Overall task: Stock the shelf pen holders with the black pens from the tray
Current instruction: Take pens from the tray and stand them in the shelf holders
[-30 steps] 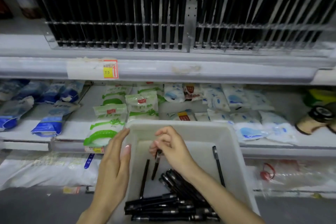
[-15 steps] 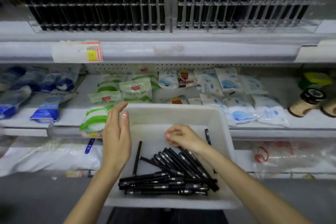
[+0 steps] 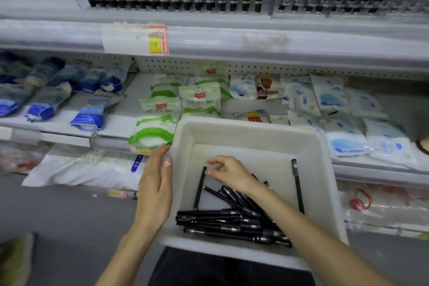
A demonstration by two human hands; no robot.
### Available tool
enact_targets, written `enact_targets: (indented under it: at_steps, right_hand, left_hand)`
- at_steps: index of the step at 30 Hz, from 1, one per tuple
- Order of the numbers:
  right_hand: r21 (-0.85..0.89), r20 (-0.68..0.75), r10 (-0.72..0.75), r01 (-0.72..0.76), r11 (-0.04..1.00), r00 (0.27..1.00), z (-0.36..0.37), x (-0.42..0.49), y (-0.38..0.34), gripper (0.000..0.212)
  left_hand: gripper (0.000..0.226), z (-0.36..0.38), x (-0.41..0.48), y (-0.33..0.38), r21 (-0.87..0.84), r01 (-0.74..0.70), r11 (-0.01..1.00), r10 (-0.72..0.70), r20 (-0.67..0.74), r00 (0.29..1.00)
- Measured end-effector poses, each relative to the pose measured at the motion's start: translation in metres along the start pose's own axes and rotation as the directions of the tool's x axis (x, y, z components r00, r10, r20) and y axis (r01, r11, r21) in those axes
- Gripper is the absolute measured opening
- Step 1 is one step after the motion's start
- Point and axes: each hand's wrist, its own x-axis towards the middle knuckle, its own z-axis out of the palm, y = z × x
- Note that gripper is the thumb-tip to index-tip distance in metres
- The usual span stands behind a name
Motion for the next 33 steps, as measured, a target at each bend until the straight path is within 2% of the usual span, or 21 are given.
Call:
enact_targets:
  at_steps: [4,6,10,14,17,20,23,26,29,33]
  right_hand:
    - [-0.106,-0.013,-0.089,0.088,0.991,0.996,0.015,0.009,-0.002,0.038]
    - [-0.111,-0.018,-0.086,0.084,0.99,0.996,0.019,0.01,-0.001,0.035]
    - [0.026,-0.019,-0.016,0.017,1.0,1.0,0.018,0.006,-0.004,0.023]
    - [0.229,0.066,0.044,-0.058,0.972,0.997,0.022,0.004,-0.006,0.022]
    - [0.196,0.178,0.022,-0.057,0.979,0.984,0.027,0.002,-0.006,0.009]
    - [0.189,0.189,0.001,-0.037,0.981,0.982,0.027,-0.005,-0.016,0.017]
    - [0.294,0.065,-0.075,0.053,0.954,0.995,0.004,-0.021,-0.049,0.017]
    - [0.41,-0.06,-0.154,0.165,0.897,0.986,-0.041,-0.05,-0.09,0.025]
    - [0.292,-0.205,-0.233,0.287,0.912,0.951,-0.093,-0.085,-0.117,0.028]
    - [0.09,-0.313,-0.264,0.305,0.948,0.912,-0.171,-0.133,-0.14,0.03]
  left_hand:
    - [0.056,-0.005,-0.004,-0.013,0.005,0.062,0.998,-0.062,0.034,0.997]
    - [0.058,-0.006,-0.005,-0.016,0.005,0.074,0.997,-0.074,0.05,0.996]
    - [0.064,-0.007,-0.003,-0.018,0.007,0.064,0.998,-0.064,0.067,0.996]
    - [0.059,-0.007,0.001,-0.015,-0.017,0.066,0.998,-0.065,0.059,0.996]
    - [0.054,-0.009,0.004,-0.011,-0.024,0.063,0.998,-0.062,0.033,0.998]
    - [0.052,-0.016,0.005,-0.006,-0.034,0.034,0.999,-0.034,0.014,0.999]
    - [0.053,-0.026,0.011,0.009,-0.021,-0.057,0.998,0.057,-0.011,0.998]
    - [0.049,-0.028,0.028,0.049,-0.006,-0.253,0.968,0.253,-0.005,0.968]
    - [0.042,-0.02,0.047,0.101,-0.026,-0.452,0.891,0.453,0.013,0.892]
    - [0.046,0.003,0.068,0.171,-0.055,-0.649,0.759,0.651,0.047,0.757]
